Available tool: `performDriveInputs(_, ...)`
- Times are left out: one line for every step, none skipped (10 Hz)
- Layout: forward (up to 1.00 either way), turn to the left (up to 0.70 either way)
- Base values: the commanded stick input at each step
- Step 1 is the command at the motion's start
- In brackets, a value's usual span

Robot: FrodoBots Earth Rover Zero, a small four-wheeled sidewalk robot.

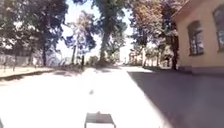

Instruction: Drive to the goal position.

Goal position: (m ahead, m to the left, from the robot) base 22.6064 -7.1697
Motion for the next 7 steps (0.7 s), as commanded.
performDriveInputs(0.7,0.0)
performDriveInputs(0.7,0.0)
performDriveInputs(0.7,-0.07)
performDriveInputs(0.7,-0.11)
performDriveInputs(0.7,-0.14)
performDriveInputs(0.7,-0.14)
performDriveInputs(0.7,-0.14)
